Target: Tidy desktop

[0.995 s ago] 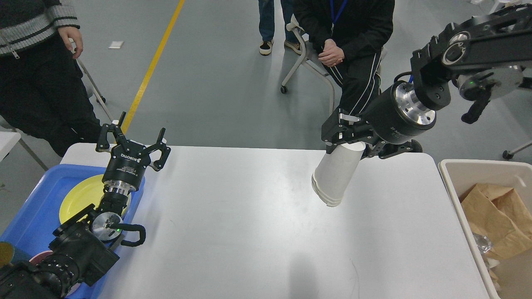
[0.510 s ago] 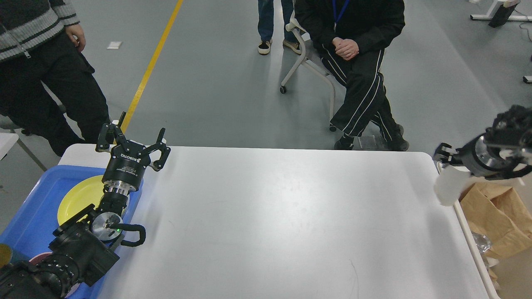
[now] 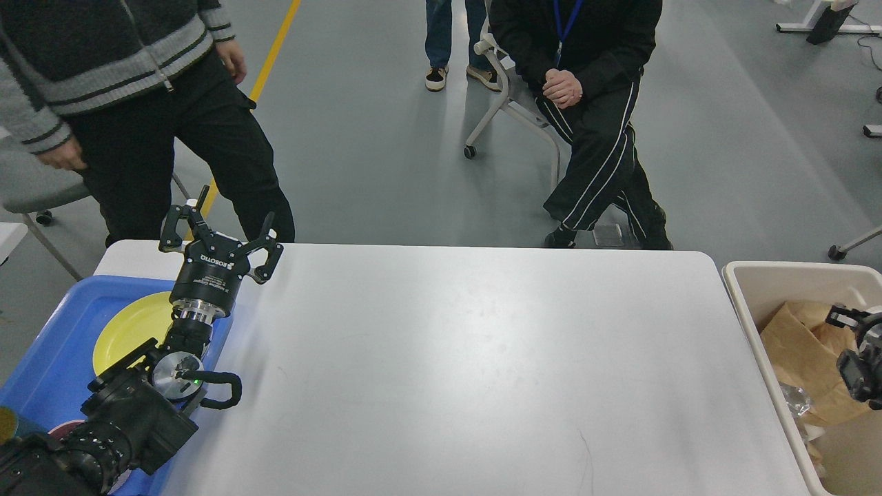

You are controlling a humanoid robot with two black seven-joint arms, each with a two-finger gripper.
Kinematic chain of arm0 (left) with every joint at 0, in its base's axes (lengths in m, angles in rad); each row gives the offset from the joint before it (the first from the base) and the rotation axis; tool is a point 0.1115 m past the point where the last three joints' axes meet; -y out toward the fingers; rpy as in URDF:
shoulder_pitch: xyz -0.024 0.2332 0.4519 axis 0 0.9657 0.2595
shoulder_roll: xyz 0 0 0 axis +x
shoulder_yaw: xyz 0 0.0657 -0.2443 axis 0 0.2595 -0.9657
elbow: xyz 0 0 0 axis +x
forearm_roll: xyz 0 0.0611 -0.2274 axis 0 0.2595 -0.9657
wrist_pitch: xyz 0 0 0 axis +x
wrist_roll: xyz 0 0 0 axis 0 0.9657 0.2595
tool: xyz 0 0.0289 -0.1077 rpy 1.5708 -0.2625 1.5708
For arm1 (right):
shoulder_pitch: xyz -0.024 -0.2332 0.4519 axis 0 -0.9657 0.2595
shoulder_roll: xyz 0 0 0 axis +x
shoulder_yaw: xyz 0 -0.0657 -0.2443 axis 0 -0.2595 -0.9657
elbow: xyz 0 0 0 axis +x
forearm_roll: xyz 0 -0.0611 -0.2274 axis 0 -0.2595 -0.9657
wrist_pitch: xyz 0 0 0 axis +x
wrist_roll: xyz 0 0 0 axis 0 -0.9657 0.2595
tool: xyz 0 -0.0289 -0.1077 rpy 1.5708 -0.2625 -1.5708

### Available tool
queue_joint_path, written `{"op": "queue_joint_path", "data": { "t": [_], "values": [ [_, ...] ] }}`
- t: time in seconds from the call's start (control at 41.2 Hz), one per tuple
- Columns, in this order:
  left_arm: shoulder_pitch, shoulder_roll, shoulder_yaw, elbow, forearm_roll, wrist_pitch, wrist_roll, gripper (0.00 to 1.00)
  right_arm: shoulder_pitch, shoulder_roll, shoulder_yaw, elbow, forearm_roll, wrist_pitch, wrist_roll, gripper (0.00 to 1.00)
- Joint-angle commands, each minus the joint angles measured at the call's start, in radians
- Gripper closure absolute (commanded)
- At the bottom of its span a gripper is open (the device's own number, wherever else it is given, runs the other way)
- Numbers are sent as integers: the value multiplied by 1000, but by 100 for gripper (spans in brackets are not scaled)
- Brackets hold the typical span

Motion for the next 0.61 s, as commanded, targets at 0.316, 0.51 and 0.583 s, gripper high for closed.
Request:
{"op": "queue_joint_path", "data": {
  "t": [0.316,0.51,0.583],
  "values": [
    [0,0,0,0,0,0,0,1,-16,14,2,-9,13,1,-1,0],
    [0,0,0,0,0,0,0,1,103,48,10,6,15,17,-3,0],
    [0,0,0,0,0,0,0,1,212,59,23,41,15,34,-1,0]
  ]
}}
